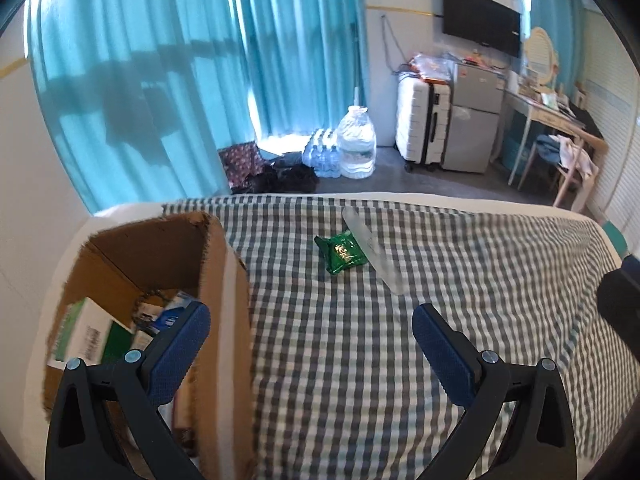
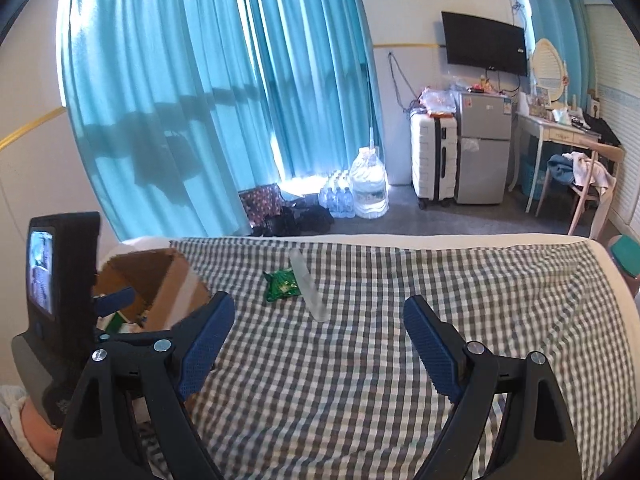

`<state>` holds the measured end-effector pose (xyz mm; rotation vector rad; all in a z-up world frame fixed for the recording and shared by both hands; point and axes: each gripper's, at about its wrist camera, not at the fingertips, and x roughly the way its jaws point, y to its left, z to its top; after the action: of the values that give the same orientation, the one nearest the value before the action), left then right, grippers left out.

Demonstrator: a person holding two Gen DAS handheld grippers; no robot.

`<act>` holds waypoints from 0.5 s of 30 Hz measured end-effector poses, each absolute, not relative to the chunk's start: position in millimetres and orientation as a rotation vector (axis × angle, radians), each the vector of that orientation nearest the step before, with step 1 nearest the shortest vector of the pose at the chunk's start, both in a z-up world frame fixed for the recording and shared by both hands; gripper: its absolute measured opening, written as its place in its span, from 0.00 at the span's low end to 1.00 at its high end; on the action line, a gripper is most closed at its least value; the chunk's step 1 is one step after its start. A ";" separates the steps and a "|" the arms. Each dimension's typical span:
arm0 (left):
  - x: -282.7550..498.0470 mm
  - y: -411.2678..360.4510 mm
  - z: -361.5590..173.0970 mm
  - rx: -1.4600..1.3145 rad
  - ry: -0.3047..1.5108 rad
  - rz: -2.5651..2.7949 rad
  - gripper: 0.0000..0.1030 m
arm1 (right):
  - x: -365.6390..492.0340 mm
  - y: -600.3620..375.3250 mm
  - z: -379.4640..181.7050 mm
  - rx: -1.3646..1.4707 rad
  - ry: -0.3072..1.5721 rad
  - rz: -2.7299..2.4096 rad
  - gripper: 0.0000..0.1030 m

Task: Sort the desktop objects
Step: 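Move both open tools back over the bed toward the green packet, then grasp the clear comb with the right tool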

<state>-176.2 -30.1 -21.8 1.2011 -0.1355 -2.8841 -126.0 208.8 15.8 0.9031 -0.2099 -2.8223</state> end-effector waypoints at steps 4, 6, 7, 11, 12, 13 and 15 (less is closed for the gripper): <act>-207.3 -27.7 -47.9 1.245 -0.130 -2.813 1.00 | -170.6 227.4 -24.0 0.992 -0.278 -2.757 0.84; -221.3 -27.7 -61.7 1.256 -0.126 -2.788 1.00 | -186.3 230.3 -38.2 1.034 -0.268 -2.743 0.84; -228.3 -28.1 -69.4 1.253 -0.124 -2.773 1.00 | -194.8 232.5 -46.0 1.051 -0.276 -2.732 0.84; -253.8 -31.3 -103.7 1.290 -0.164 -2.715 1.00 | -231.2 234.0 -74.2 1.104 -0.309 -2.697 0.84; -258.4 -31.1 -112.8 1.291 -0.188 -2.700 1.00 | -240.2 229.0 -78.3 1.110 -0.297 -2.688 0.84; -261.6 -30.1 -121.2 1.285 -0.219 -2.695 1.00 | -251.9 222.6 -85.9 1.122 -0.270 -2.672 0.84; -264.6 -26.5 -134.5 1.271 -0.282 -2.703 1.00 | -271.2 207.3 -97.0 1.140 -0.220 -2.628 0.81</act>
<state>-264.6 -26.5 -134.5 1.2713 -0.2820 -2.7025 -271.2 207.3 -97.0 1.1401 -0.2197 -2.6282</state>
